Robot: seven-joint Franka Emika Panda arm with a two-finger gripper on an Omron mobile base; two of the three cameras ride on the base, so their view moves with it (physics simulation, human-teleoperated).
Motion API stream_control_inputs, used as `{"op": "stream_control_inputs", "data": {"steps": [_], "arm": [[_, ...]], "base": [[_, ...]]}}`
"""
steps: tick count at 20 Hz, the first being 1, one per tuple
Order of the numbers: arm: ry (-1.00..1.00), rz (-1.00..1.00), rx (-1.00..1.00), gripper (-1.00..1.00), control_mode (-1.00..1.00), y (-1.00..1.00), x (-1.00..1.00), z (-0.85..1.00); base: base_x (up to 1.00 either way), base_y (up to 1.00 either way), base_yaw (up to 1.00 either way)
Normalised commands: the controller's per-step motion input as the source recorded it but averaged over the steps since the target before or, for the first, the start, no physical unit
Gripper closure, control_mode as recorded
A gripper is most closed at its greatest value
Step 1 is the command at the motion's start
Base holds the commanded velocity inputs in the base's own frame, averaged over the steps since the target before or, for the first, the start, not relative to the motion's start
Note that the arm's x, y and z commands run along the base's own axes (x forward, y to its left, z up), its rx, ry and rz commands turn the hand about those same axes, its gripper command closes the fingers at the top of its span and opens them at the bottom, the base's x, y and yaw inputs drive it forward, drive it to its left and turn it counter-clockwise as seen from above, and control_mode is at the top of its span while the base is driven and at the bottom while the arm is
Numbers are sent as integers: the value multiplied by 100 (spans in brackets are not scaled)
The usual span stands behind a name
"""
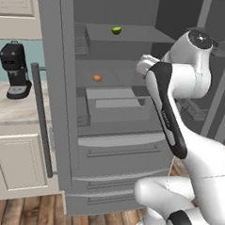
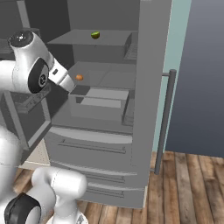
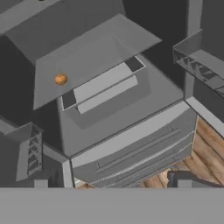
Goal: Retrieve the kiwi and tangerine from the fridge and place them into the bowl on the dining table.
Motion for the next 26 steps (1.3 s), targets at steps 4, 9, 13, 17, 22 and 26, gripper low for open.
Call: {"op": "stream_control_inputs", "data": {"steps": [4,9,13,17,22,26], "arm": [[-10,0,-9,-100,-100,-18,-100,-45],[-20,15,-8,-100,-100,-22,-100,-33],[-18,34,-8,-100,-100,-27,-79,-1],[-2,40,-13,-100,-100,-10,-57,0],[6,27,-27,-100,-100,5,-55,0],[20,2,-35,-100,-100,21,-23,0]], "base": [[0,0,0],[0,0,0],[0,0,0],[0,0,0],[0,0,0],[0,0,0]]}}
